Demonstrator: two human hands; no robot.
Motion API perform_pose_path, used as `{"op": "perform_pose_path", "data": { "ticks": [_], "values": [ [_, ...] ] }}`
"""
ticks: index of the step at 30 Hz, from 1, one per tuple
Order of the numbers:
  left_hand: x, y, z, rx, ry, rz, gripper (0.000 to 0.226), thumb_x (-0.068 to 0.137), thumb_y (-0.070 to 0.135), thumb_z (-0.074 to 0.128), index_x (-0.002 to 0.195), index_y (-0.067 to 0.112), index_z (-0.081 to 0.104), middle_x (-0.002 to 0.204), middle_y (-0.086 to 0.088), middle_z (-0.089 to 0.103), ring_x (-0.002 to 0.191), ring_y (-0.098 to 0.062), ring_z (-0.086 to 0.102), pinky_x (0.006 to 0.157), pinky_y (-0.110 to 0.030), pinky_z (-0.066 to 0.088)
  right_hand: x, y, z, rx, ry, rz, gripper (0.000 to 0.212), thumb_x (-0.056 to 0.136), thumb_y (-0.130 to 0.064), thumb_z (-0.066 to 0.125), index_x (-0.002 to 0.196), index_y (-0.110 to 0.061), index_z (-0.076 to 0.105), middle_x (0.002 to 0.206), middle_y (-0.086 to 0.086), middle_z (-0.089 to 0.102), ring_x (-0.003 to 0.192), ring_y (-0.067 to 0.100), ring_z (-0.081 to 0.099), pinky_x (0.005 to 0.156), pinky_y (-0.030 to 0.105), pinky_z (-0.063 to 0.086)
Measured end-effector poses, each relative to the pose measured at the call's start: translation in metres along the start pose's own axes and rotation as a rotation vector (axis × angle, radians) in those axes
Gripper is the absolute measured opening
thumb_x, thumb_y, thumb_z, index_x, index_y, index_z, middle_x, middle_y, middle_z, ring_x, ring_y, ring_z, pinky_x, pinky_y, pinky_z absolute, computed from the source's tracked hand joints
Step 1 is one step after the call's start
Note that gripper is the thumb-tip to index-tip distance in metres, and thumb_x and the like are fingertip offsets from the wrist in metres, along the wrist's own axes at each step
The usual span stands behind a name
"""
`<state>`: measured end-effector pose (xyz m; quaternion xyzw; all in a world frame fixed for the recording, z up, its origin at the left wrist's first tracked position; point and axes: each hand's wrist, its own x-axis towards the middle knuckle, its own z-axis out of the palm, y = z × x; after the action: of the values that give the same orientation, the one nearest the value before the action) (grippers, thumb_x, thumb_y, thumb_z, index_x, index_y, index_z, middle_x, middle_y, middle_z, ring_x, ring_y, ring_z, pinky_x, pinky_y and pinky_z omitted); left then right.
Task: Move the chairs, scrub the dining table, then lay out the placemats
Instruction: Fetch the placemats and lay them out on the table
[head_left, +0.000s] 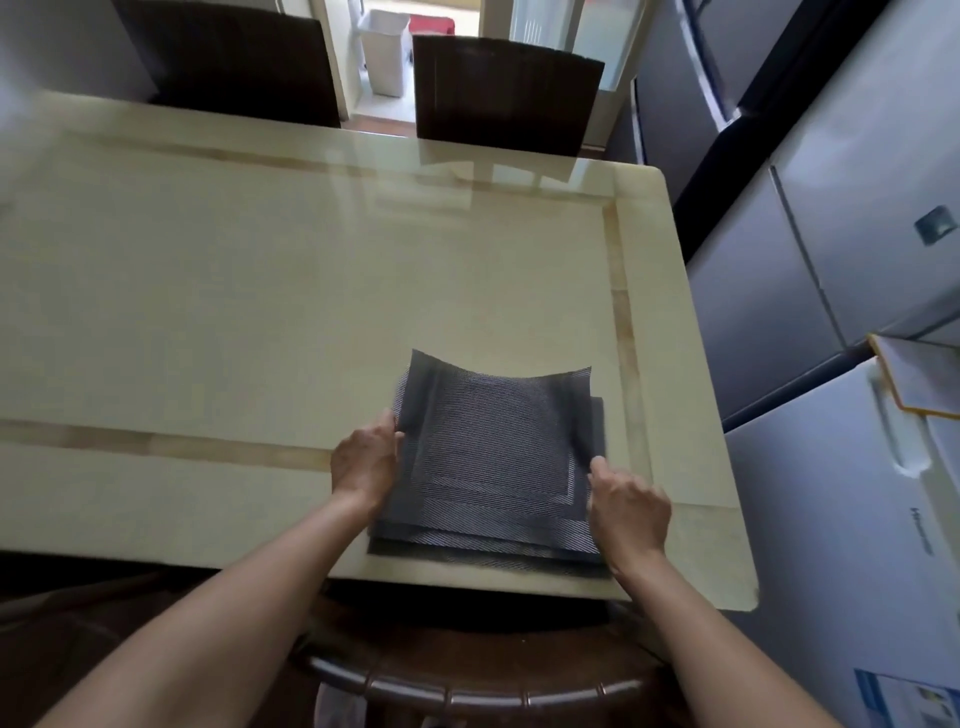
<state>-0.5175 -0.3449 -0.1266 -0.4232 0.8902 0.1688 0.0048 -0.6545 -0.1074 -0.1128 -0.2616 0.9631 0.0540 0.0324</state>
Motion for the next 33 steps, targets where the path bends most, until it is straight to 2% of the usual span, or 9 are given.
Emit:
{"op": "perform_pose_path", "data": {
  "ticks": [4, 9, 12, 14, 17, 20, 24, 29, 33],
  "values": [
    [0.006, 0.002, -0.007, -0.349, -0.015, -0.141, 0.008, 0.094, 0.012, 0.051, 0.096, 0.007, 0.058, 0.096, -0.014, 0.067, 0.080, -0.027, 0.058, 0.065, -0.028, 0.037, 0.002, -0.005, -0.010, 0.109, 0.040, 0.061, 0.008, 0.096, -0.019, 0.052, 0.090, -0.016, 0.057, 0.058, 0.004, 0.063, 0.048, 0.024, 0.058, 0.042, 0.019, 0.023],
    [0.014, -0.007, -0.038, -0.580, -0.001, -0.137, 0.011, 0.092, 0.006, 0.055, 0.100, 0.009, 0.061, 0.096, -0.010, 0.068, 0.076, -0.019, 0.059, 0.060, -0.024, 0.043, 0.010, -0.027, -0.027, 0.246, 0.127, 0.142, 0.011, 0.099, -0.016, 0.043, 0.099, -0.012, 0.054, 0.071, 0.013, 0.067, 0.065, 0.034, 0.065, 0.050, 0.027, 0.033],
    [0.024, -0.029, -0.060, -0.682, 0.043, -0.155, 0.013, 0.090, 0.004, 0.055, 0.092, 0.017, 0.059, 0.091, -0.012, 0.070, 0.073, -0.025, 0.067, 0.063, -0.037, 0.057, 0.013, -0.048, -0.042, 0.363, 0.166, 0.159, 0.017, 0.099, -0.019, 0.042, 0.100, -0.008, 0.054, 0.079, 0.019, 0.067, 0.073, 0.039, 0.064, 0.054, 0.032, 0.035],
    [0.032, -0.048, -0.076, -0.731, 0.069, -0.177, 0.016, 0.089, 0.003, 0.055, 0.089, 0.019, 0.057, 0.088, -0.011, 0.070, 0.069, -0.025, 0.067, 0.061, -0.035, 0.058, 0.016, -0.068, -0.054, 0.496, 0.178, 0.183, 0.019, 0.099, -0.020, 0.043, 0.103, -0.007, 0.056, 0.085, 0.023, 0.067, 0.079, 0.041, 0.064, 0.059, 0.035, 0.036],
    [0.044, -0.080, -0.104, -0.788, 0.125, -0.211, 0.014, 0.089, 0.000, 0.054, 0.092, 0.014, 0.057, 0.085, -0.009, 0.066, 0.062, -0.014, 0.060, 0.044, -0.012, 0.045, 0.020, -0.107, -0.067, 0.700, 0.163, 0.217, 0.018, 0.098, -0.016, 0.047, 0.102, -0.002, 0.059, 0.094, 0.023, 0.068, 0.086, 0.039, 0.064, 0.062, 0.031, 0.032],
    [0.057, -0.124, -0.134, -0.781, 0.178, -0.233, 0.012, 0.088, 0.001, 0.057, 0.088, 0.013, 0.057, 0.085, -0.007, 0.064, 0.070, -0.019, 0.058, 0.050, -0.019, 0.040, 0.023, -0.156, -0.077, 0.808, 0.154, 0.214, 0.016, 0.097, -0.014, 0.048, 0.097, -0.003, 0.059, 0.091, 0.018, 0.069, 0.081, 0.032, 0.065, 0.061, 0.030, 0.038],
    [0.074, -0.180, -0.168, -0.758, 0.189, -0.209, 0.020, 0.088, 0.000, 0.053, 0.083, 0.016, 0.065, 0.085, -0.004, 0.067, 0.076, -0.018, 0.059, 0.063, -0.023, 0.045, 0.028, -0.219, -0.086, 0.884, 0.154, 0.203, 0.013, 0.097, -0.018, 0.048, 0.093, -0.010, 0.058, 0.085, 0.012, 0.068, 0.075, 0.029, 0.062, 0.063, 0.041, 0.052],
    [0.091, -0.228, -0.198, -0.754, 0.174, -0.211, 0.018, 0.090, 0.006, 0.058, 0.101, 0.011, 0.072, 0.096, -0.007, 0.069, 0.083, -0.017, 0.061, 0.076, -0.026, 0.048, 0.039, -0.274, -0.103, 0.961, 0.152, 0.178, 0.014, 0.097, -0.015, 0.049, 0.094, -0.006, 0.059, 0.081, 0.007, 0.061, 0.072, 0.025, 0.054, 0.061, 0.031, 0.039],
    [0.098, -0.254, -0.211, -0.721, 0.147, -0.198, 0.036, 0.084, 0.002, 0.062, 0.118, 0.013, 0.065, 0.105, -0.009, 0.069, 0.081, -0.017, 0.061, 0.074, -0.025, 0.047, 0.063, -0.312, -0.109, 1.011, 0.139, 0.126, 0.015, 0.097, -0.016, 0.048, 0.093, -0.007, 0.059, 0.082, 0.007, 0.062, 0.077, 0.027, 0.059, 0.065, 0.038, 0.047]
  ]
}}
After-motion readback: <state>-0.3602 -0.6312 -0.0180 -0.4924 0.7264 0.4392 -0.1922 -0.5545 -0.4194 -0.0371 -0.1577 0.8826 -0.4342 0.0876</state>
